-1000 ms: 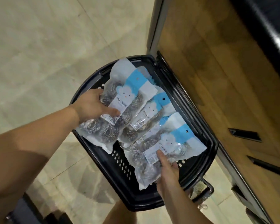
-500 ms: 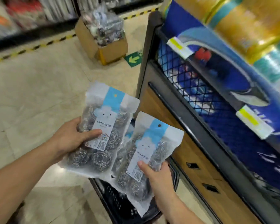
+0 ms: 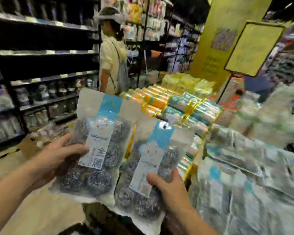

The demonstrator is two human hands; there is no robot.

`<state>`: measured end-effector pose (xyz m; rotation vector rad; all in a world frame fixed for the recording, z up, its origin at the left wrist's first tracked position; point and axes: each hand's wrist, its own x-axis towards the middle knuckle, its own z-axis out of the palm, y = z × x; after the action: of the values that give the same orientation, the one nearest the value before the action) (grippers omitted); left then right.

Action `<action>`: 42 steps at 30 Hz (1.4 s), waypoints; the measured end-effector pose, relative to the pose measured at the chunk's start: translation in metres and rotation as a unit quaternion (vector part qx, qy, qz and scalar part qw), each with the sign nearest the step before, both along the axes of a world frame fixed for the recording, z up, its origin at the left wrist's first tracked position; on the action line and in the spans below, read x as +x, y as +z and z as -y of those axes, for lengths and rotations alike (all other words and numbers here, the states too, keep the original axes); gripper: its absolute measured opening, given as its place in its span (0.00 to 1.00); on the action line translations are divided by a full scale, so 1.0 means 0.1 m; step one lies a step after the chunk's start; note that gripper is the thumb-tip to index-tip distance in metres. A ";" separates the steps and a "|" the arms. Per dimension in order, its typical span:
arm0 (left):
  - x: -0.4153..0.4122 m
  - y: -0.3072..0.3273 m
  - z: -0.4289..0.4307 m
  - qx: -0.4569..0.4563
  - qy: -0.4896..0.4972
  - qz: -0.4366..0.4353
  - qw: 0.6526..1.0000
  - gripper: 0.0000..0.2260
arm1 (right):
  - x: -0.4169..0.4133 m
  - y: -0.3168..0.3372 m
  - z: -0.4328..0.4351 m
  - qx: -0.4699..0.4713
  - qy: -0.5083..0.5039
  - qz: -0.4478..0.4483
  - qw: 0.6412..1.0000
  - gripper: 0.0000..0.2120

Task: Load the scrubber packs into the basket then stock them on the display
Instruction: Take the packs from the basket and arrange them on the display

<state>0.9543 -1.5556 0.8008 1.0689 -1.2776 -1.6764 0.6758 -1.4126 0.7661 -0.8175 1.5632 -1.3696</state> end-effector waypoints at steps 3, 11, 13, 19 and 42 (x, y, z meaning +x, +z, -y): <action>-1.03 0.34 -0.10 -0.025 -0.055 -0.032 0.998 0.28 | -0.85 0.32 -0.27 -0.029 -0.054 -0.032 0.998 0.25; -3.95 0.28 -0.51 -0.011 -0.114 -0.046 0.992 0.37 | -3.38 0.44 -1.14 -0.049 -0.181 -0.068 0.980 0.39; -4.54 0.16 -0.52 0.016 -0.109 -0.037 0.993 0.36 | -3.93 0.36 -1.30 -0.025 -0.208 -0.071 0.975 0.40; -5.79 -0.24 -0.47 0.049 -0.136 0.045 0.989 0.25 | -5.17 0.06 -1.73 0.030 -0.283 -0.053 0.957 0.41; -6.44 -1.10 -0.18 -0.071 -0.166 0.440 0.879 0.29 | -6.08 -0.91 -1.57 0.369 -0.226 -0.316 0.844 0.37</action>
<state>0.3106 -1.5379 0.6907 1.6813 -2.2250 -1.2924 0.0677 -1.2558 0.6751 -0.4187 2.6943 -0.6496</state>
